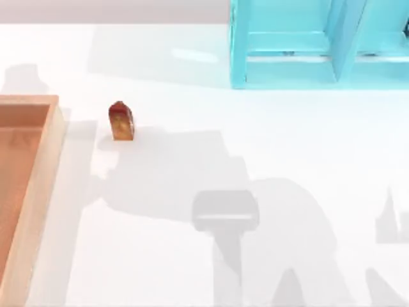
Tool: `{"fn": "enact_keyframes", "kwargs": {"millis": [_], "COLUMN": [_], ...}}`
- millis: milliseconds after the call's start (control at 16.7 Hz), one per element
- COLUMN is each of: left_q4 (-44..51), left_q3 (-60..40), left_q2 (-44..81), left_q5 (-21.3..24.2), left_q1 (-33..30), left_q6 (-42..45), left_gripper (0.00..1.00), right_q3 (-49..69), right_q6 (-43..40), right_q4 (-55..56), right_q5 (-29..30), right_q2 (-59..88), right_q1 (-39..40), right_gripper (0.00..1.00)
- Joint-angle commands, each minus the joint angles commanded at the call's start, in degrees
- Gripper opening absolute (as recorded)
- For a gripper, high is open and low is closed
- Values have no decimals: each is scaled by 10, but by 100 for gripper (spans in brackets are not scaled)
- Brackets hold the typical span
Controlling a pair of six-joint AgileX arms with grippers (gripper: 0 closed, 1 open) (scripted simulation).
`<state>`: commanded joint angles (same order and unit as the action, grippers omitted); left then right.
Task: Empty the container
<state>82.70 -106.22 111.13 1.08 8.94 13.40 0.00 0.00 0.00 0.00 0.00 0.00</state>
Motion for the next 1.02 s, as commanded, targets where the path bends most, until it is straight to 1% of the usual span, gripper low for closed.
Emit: {"fn": "enact_keyframes", "kwargs": {"millis": [120,300,420,600,780,900,1020], "left_q4": [-32,-82,-112,-142,-154,-157,-157], "left_q3": [12,38,61,98,132,144,146], "left_q2": [-3,0,5,16,30,34,35], "left_q5": [12,22,22,11,-5,-13,-15], "left_q1": [-53,-164,-232,-309,-356,-368,-370], "left_q6": [-30,-102,-166,-282,-361,-385,-388], "left_gripper": [0,0,0,0,0,0,0], "right_q3": [0,0,0,0,0,0,0], "right_q6": [0,0,0,0,0,0,0], "right_q4": [0,0,0,0,0,0,0], "right_q5": [0,0,0,0,0,0,0], "right_q2": [0,0,0,0,0,0,0], "right_q1": [0,0,0,0,0,0,0], "right_gripper": [100,100,100,100,100,100,100]}}
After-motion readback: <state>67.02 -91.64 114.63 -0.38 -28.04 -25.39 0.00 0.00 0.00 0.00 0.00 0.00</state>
